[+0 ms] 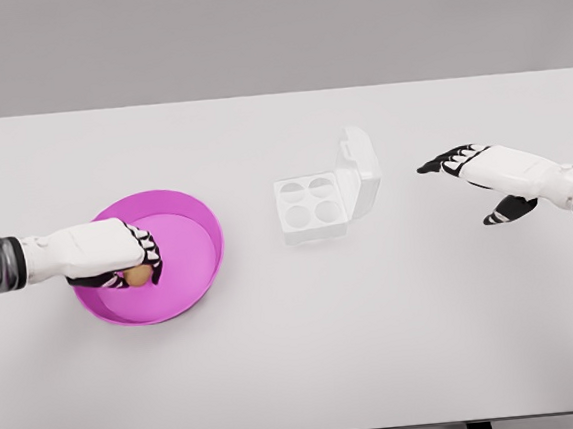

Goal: Pack egg into the box and close the box lid

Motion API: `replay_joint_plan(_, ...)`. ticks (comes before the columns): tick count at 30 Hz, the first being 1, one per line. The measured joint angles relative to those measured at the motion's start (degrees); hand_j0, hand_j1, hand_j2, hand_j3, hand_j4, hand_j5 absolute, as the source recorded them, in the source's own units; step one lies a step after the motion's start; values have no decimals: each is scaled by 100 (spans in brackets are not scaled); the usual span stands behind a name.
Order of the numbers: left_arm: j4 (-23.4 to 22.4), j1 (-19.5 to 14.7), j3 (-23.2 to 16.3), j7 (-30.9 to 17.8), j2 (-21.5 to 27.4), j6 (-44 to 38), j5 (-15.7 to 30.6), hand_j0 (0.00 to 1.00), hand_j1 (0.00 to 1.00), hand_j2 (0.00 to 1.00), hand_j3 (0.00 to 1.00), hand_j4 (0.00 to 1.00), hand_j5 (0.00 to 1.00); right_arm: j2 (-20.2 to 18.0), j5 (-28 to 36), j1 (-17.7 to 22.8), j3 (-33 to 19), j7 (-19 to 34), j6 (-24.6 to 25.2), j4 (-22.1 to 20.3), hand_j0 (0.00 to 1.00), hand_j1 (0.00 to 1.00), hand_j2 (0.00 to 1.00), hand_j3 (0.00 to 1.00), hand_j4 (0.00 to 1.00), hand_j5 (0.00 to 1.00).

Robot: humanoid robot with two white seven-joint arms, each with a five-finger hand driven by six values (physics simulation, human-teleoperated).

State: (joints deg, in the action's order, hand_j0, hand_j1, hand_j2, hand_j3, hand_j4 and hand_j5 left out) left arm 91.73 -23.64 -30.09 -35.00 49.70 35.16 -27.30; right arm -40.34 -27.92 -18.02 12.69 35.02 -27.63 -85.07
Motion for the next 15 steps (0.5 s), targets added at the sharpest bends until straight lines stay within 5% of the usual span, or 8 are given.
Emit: replay_joint_plan(15,70,-114,241,-1,-373,0,95,44,44,44,44,44,44,318,-201,-510,285,0,14,644,100,100,100,100,100,100)
